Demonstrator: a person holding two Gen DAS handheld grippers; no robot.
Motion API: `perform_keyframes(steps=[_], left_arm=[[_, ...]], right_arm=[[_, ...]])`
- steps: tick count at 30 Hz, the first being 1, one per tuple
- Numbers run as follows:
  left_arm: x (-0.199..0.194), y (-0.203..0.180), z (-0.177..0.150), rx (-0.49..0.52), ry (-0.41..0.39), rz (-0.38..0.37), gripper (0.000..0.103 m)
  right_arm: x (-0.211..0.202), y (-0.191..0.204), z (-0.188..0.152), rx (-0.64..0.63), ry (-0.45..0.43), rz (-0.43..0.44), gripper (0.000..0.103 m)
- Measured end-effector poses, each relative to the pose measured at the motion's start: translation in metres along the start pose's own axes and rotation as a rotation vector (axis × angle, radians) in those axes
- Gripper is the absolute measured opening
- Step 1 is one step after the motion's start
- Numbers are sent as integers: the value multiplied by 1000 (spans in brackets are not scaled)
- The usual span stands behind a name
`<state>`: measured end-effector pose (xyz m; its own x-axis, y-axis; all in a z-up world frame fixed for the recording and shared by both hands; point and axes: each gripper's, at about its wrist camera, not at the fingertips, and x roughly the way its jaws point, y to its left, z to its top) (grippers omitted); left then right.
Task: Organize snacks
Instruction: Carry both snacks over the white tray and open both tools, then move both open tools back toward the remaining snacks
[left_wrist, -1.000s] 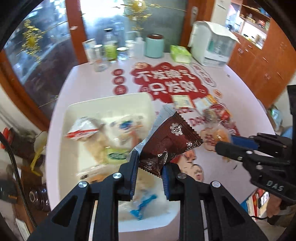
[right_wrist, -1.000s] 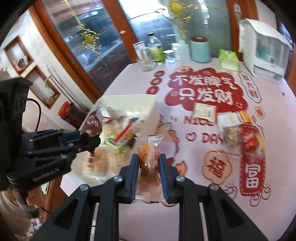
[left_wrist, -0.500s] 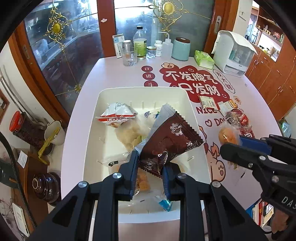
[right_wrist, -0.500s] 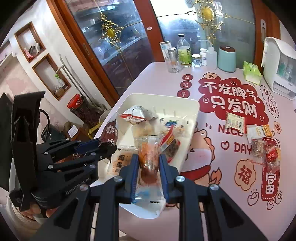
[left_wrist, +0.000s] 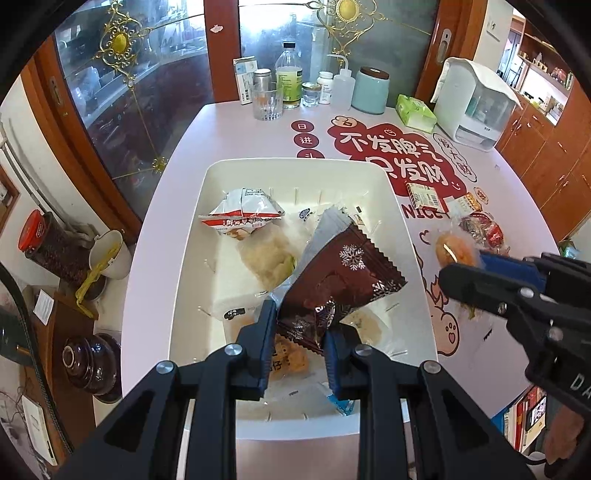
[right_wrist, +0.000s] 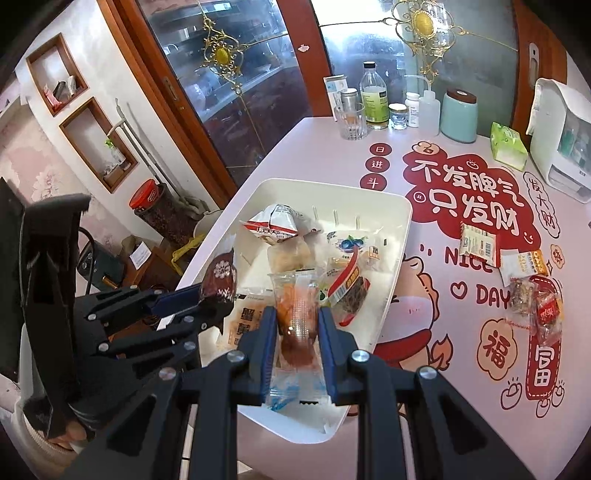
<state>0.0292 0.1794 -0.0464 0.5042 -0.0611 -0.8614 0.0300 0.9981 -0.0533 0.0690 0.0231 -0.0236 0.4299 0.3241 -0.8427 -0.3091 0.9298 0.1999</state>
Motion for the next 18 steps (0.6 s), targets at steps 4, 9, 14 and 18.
perform_keyframes(steps=[4,9,14,18], left_arm=[[-1,-1,0,8,-13,25,22],[-1,-2,1,10,-14,37,24],[-1,-1,-1,-11,-19,65,70],[-3,0,0,-26,-33,87,81]], right_arm=[[2,0,6,-6,-5,-9,23],[2,2,11,-18,-15,-18,23],[6,2,13,-15,-9,-40,24],[10,-2,12,6,15,-31,37]])
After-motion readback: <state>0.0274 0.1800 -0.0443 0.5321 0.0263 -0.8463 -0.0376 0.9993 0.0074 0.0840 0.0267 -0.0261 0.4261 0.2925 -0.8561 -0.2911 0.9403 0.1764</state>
